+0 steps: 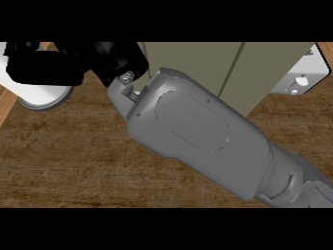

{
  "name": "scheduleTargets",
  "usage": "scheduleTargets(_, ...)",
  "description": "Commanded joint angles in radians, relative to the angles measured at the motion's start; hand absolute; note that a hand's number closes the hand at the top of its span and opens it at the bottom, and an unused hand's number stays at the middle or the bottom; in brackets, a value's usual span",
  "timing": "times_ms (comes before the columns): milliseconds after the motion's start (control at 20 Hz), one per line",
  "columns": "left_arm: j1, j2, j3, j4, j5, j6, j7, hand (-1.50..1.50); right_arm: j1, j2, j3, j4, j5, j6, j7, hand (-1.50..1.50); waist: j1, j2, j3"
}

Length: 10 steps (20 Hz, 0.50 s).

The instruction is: Pick up the wine, place it into the cabinet and close the cabinet

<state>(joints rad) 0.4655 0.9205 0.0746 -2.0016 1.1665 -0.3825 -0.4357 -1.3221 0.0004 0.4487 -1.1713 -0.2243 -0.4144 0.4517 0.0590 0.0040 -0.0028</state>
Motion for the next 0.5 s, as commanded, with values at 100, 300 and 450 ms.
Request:
scheduleTargets(100, -0.022, 0.009, 0.053, 0.031, 0.039, -0.022, 0.024, 1.5, -0.004, -0.028, -0.075, 0.262, 0.002, 0.048, -0.16, 1.5, -0.006, 0.015, 0.001)
scheduleTargets(300, -0.032, 0.003, 0.049, 0.021, 0.038, 0.003, 0.035, 1.5, 0.048, -0.056, -0.039, 0.293, 0.013, 0.059, -0.201, 1.5, -0.007, 0.018, 0.001)
scheduleTargets(450, -0.049, -0.003, 0.053, 0.001, 0.04, 0.044, 0.036, 1.5, 0.085, -0.092, -0.049, 0.291, 0.005, 0.083, -0.237, 1.5, -0.013, 0.023, 0.003)
